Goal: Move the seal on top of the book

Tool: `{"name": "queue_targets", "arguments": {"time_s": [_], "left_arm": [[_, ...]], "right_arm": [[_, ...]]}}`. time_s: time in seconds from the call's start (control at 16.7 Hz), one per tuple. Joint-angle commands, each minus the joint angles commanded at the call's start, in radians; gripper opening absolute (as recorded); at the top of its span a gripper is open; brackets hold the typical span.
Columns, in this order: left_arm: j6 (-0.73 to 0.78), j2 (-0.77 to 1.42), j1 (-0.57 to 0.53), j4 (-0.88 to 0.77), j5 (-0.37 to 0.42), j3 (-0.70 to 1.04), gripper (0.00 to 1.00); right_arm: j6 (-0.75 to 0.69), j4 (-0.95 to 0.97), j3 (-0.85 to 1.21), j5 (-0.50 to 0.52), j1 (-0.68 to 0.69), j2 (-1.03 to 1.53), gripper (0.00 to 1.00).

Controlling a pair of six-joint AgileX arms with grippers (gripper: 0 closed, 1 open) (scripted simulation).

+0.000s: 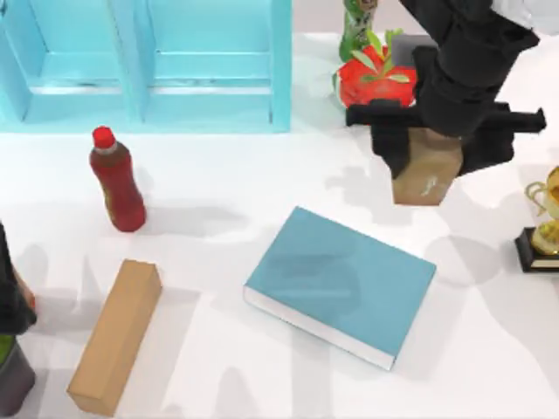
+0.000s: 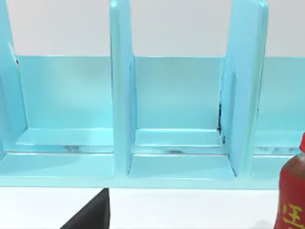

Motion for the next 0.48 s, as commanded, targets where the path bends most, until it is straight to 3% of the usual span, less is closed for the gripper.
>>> {"name": "queue_targets", "arguments": {"time_s": [0.24, 0.48], "left_arm": [[0.000, 0.000, 0.000, 0.000, 0.000, 0.000, 1.00], [0.000, 0.000, 0.000, 0.000, 0.000, 0.000, 1.00]], "right_arm": [[0.159, 0.016, -0.011, 0.009, 0.162, 0.081, 0.00], [0.219, 0.014, -0.014, 0.016, 0.214, 0.111, 0.00]]}}
